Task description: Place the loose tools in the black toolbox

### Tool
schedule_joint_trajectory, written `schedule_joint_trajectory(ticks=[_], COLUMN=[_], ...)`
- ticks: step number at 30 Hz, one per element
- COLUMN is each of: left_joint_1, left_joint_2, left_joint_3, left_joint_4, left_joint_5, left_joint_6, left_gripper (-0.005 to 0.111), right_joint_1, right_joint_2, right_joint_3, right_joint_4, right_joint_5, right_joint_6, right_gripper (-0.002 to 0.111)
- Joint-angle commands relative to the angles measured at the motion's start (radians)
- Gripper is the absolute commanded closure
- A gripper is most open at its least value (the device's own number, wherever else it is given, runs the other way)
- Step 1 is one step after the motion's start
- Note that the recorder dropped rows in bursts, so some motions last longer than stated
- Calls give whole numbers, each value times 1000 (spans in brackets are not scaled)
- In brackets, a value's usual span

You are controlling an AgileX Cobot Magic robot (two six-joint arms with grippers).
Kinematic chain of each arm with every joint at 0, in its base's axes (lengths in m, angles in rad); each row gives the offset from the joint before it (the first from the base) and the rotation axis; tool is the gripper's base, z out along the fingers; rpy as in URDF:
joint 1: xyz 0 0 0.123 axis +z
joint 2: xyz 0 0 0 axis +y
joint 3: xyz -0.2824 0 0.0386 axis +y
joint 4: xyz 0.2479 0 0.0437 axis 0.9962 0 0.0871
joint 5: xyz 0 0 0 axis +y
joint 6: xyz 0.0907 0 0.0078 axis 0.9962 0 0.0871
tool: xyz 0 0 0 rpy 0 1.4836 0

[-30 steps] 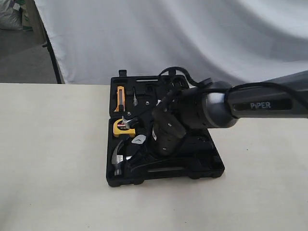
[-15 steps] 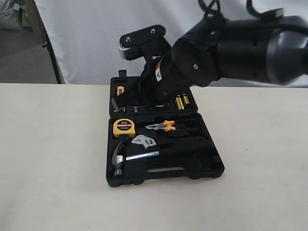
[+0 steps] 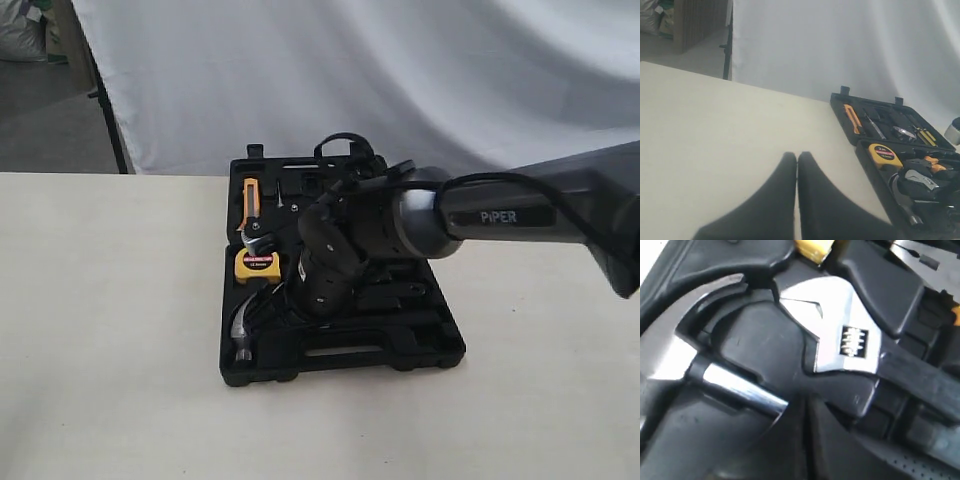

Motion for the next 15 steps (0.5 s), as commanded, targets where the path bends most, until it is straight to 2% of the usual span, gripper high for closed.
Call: schedule_joint_trajectory(ticks=[1,15], left_joint_1=[25,25], left_joint_2=[-3,-3], left_joint_3=[-3,-3], left_joint_4=[4,4], left_joint_5=[-7,-7], left_joint_6=[-5,-5], left_gripper=[106,106], right_joint_1=[-6,-6], right_joint_2=[-51,-339], right_joint_3=[-14,-15], right_joint_4=[22,16], right_joint_5=[128,133], right_joint_6=[-12,-19], right_gripper=[109,109])
